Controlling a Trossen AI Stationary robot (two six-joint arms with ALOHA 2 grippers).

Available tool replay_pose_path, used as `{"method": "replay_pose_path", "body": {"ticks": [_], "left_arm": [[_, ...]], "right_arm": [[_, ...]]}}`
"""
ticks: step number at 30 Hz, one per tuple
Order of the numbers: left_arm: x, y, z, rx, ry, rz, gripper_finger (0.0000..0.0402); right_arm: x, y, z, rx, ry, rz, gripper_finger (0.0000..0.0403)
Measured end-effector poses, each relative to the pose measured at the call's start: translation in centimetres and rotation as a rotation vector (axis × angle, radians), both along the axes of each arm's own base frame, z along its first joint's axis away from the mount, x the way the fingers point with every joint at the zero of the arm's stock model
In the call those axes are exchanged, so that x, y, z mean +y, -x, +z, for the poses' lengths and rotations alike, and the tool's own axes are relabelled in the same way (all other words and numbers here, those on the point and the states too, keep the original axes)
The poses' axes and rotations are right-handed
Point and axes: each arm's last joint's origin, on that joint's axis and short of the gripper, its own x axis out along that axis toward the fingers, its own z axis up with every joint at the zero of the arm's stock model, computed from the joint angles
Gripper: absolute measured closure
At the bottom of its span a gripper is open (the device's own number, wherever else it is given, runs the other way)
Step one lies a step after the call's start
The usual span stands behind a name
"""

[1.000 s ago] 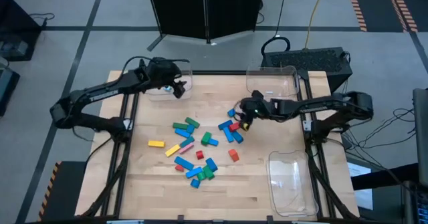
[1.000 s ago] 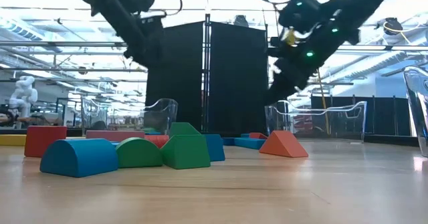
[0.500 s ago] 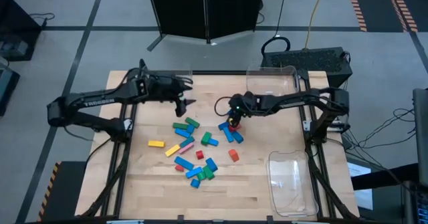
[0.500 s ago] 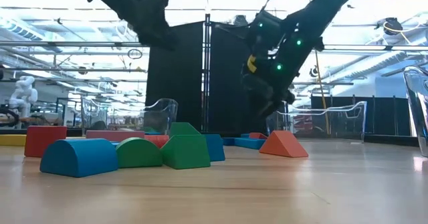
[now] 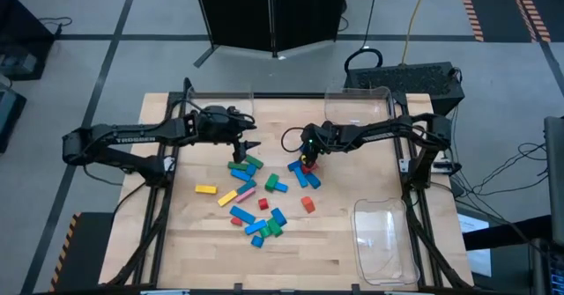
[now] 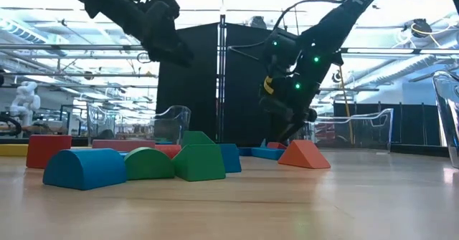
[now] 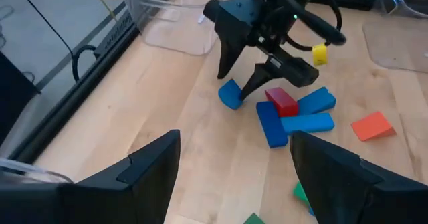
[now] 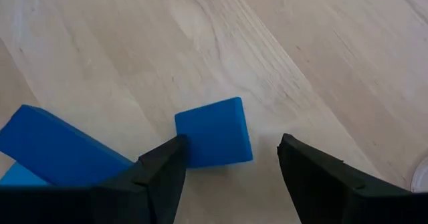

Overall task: Sort blocks by size
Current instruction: Put the blue half-circle block into the top left transparent bin

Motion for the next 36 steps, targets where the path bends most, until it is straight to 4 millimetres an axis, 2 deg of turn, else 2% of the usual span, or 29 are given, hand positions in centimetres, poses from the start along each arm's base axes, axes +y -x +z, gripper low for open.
{"method": "replay_pose_path", "body": {"ticks": [4, 12, 20, 23, 26, 29, 32, 36], "left_arm": [[0.0, 0.0, -0.3, -0.015, -0.003, 0.001, 0.0118], [-0.1, 0.0, -0.4, -0.019, -0.004, 0.002, 0.0118], [-0.1, 0.0, -0.5, -0.016, -0.008, 0.008, 0.0118], [-0.1, 0.0, -0.5, -0.015, -0.007, 0.008, 0.0118], [0.0, 0.0, -0.5, -0.012, -0.008, 0.012, 0.0118], [0.0, 0.0, -0.5, -0.012, -0.011, 0.016, 0.0118], [0.0, 0.0, -0.5, -0.014, -0.012, 0.017, 0.0118], [0.0, 0.0, -0.4, -0.019, -0.008, 0.02, 0.0118]], "right_arm": [[0.1, 0.0, 0.0, 0.001, -0.009, 0.024, 0.0196], [0.0, -0.4, -1.5, 0.02, -0.042, 0.054, 0.0238], [0.0, -0.6, -1.5, 0.009, -0.038, 0.055, 0.029], [0.1, -0.4, -1.5, 0.02, -0.04, 0.054, 0.0297], [0.2, -0.1, -1.2, 0.052, -0.022, 0.08, 0.0287], [0.3, 0.3, -0.3, 0.063, -0.003, 0.113, 0.0259], [0.3, 0.1, 0.8, 0.007, 0.028, 0.135, 0.0217], [0.2, -0.3, 0.7, -0.018, 0.049, 0.166, 0.0146]]}}
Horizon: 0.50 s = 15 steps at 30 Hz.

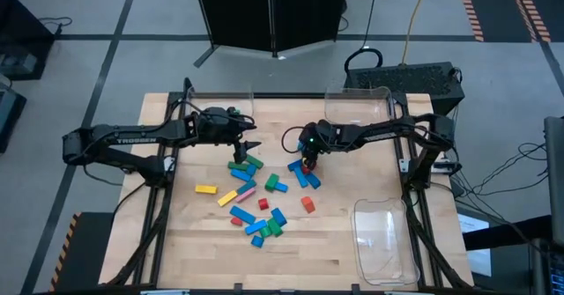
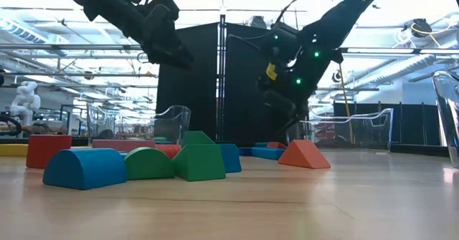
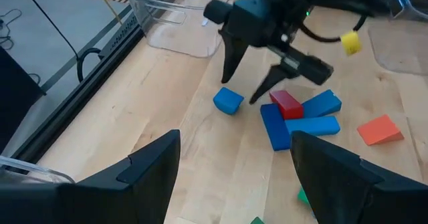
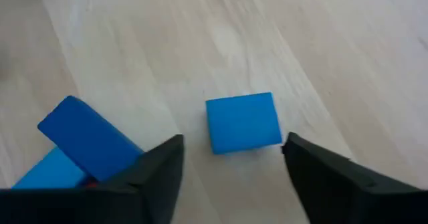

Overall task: Sort blocks by size
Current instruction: Put the blue half-circle block into the top left transparent bin

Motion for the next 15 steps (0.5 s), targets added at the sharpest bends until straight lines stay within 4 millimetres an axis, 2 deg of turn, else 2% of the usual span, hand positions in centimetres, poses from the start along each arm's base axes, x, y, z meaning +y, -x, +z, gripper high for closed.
{"method": "replay_pose_path", "body": {"ticks": [4, 8, 11, 15], "left_arm": [[0.0, 0.0, 0.0, -0.004, 0.014, 0.006, 0.0118], [-0.2, -0.1, 0.0, -0.004, 0.014, 0.002, 0.0118], [-0.2, -0.1, 0.0, -0.004, 0.013, 0.0, 0.0118], [-0.2, -0.1, 0.0, -0.003, 0.011, 0.002, 0.0118]], "right_arm": [[-0.3, -0.3, -0.9, -0.001, -0.037, 0.02, 0.008], [-0.8, -0.4, -1.3, -0.013, -0.034, 0.016, 0.0043], [-1.2, -0.5, -1.3, -0.029, -0.025, 0.014, 0.0042], [-1.7, -0.3, -1.3, -0.026, -0.026, 0.0, 0.0073]]}}
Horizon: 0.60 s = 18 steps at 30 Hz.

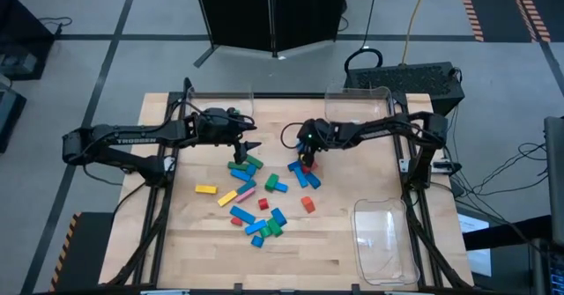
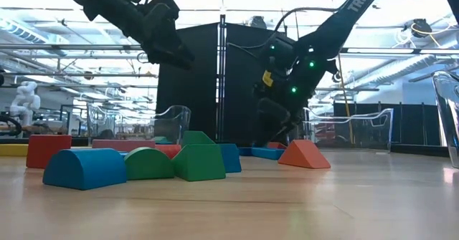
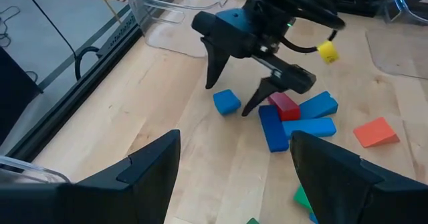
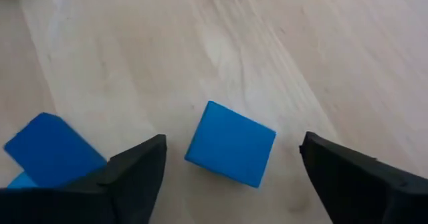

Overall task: Sort blocks by size
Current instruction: Put the blue half-circle block into the top left transparent bin

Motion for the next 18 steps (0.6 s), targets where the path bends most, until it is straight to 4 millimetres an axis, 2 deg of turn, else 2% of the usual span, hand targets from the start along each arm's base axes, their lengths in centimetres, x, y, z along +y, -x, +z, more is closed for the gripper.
{"method": "replay_pose_path", "body": {"ticks": [18], "left_arm": [[0.01, 0.0, 0.0, 0.0, -0.001, 0.004, 0.0118]], "right_arm": [[-0.29, 0.07, 0.03, 0.0, 0.001, -0.006, 0.0247]]}}
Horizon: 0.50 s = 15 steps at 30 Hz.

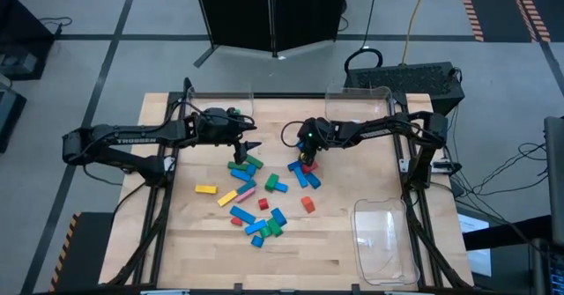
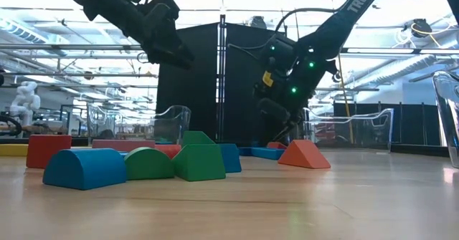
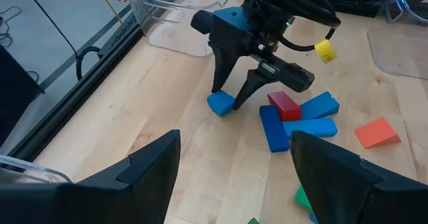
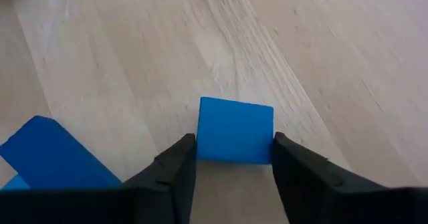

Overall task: Sort blocks by size
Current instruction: Put the blue half-circle block into the top left transparent bin, then put the red half-circle block into the top left transparent bin

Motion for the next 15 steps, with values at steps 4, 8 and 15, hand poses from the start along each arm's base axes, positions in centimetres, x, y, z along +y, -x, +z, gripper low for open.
{"method": "replay_pose_path", "body": {"ticks": [4, 8, 15], "left_arm": [[0.0, 0.0, 0.0, 0.0, 0.0, 0.0, 0.0118], [0.0, 0.0, 0.0, 0.0, 0.0, 0.0, 0.0118], [0.0, 0.0, 0.0, 0.001, -0.004, -0.002, 0.0118]], "right_arm": [[0.03, 0.09, -0.11, 0.014, 0.0, 0.008, 0.0269], [0.11, 0.16, -0.17, 0.024, -0.013, 0.022, 0.0287], [0.57, 0.08, 0.6, -0.002, -0.079, 0.08, 0.0302]]}}
